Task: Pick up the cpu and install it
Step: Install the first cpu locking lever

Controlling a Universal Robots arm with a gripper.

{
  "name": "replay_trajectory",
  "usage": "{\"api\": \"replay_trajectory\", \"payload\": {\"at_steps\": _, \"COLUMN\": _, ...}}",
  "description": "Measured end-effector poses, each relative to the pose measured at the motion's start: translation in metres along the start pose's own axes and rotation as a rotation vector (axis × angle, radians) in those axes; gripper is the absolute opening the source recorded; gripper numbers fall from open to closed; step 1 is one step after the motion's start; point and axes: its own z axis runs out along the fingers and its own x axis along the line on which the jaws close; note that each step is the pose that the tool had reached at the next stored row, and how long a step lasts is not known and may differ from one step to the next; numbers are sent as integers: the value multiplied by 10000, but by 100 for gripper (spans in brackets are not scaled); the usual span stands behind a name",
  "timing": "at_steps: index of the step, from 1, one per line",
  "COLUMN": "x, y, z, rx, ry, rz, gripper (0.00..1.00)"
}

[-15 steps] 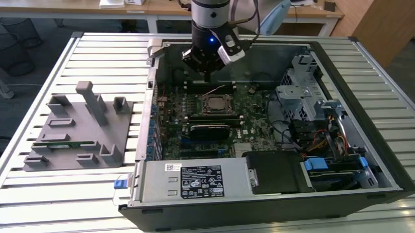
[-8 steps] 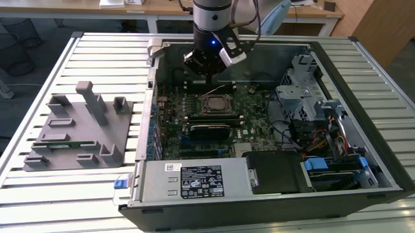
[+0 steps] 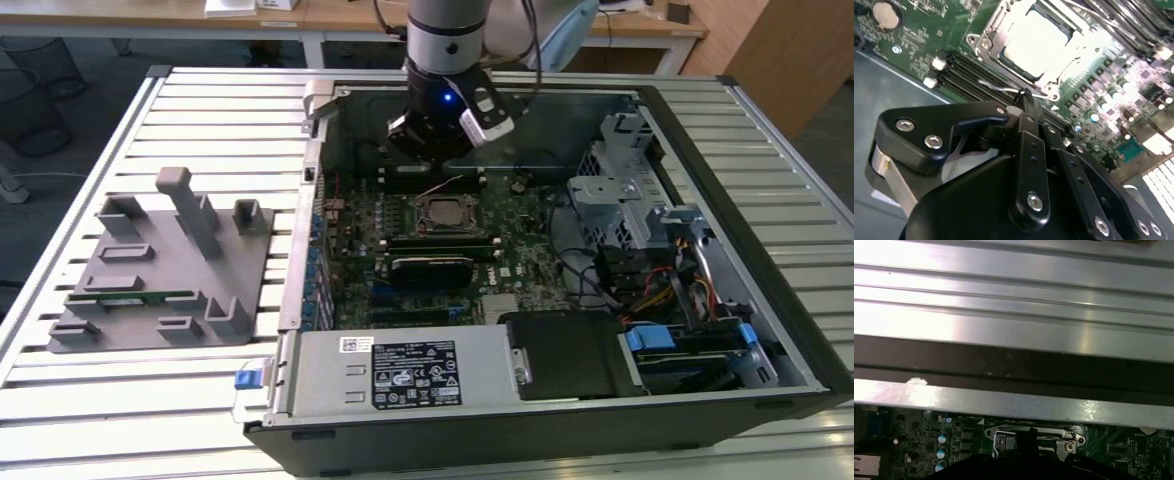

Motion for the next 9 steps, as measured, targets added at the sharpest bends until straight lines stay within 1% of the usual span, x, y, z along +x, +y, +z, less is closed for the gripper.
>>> {"api": "replay_trajectory", "payload": {"at_steps": 2, "x": -14, "y": 12, "z": 22, "rx": 17, "ry": 2, "rz": 1, "gripper": 11}}
{"api": "replay_trajectory", "payload": {"at_steps": 6, "x": -31, "y": 53, "z": 63, "rx": 189, "ry": 13, "rz": -1, "gripper": 11}}
{"api": "replay_trajectory", "payload": {"at_steps": 9, "x": -37, "y": 67, "z": 89, "rx": 203, "ry": 13, "rz": 39, "gripper": 11}}
